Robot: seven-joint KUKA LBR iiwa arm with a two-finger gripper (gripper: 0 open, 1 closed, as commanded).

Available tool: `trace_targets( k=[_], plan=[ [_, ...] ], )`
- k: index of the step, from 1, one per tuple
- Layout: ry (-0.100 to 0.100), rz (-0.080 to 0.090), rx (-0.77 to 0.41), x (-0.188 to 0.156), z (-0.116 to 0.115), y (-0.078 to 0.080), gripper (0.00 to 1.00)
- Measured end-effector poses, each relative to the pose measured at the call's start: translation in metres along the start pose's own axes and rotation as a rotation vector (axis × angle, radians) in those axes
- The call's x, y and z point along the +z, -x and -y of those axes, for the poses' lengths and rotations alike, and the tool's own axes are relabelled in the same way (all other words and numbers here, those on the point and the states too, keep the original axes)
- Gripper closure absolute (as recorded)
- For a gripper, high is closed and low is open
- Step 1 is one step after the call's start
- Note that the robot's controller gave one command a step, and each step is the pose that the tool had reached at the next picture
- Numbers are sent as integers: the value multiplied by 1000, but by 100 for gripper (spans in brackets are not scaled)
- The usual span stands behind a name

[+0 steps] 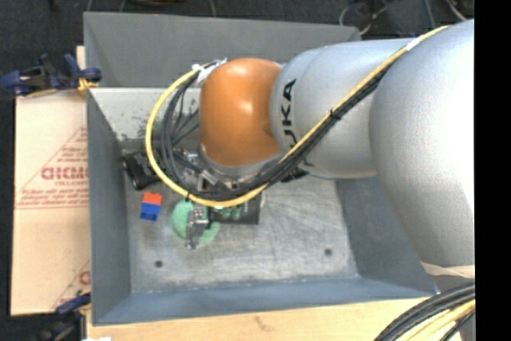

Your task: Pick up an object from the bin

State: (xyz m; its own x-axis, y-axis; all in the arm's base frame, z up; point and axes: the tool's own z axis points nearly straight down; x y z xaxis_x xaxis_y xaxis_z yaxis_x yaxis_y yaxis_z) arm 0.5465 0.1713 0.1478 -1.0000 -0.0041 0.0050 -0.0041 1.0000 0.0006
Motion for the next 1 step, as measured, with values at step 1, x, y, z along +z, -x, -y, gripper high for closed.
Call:
trace_targets(
  k=[1],
  plan=[
    [1,8,4,-4,1,2,0]
  ],
)
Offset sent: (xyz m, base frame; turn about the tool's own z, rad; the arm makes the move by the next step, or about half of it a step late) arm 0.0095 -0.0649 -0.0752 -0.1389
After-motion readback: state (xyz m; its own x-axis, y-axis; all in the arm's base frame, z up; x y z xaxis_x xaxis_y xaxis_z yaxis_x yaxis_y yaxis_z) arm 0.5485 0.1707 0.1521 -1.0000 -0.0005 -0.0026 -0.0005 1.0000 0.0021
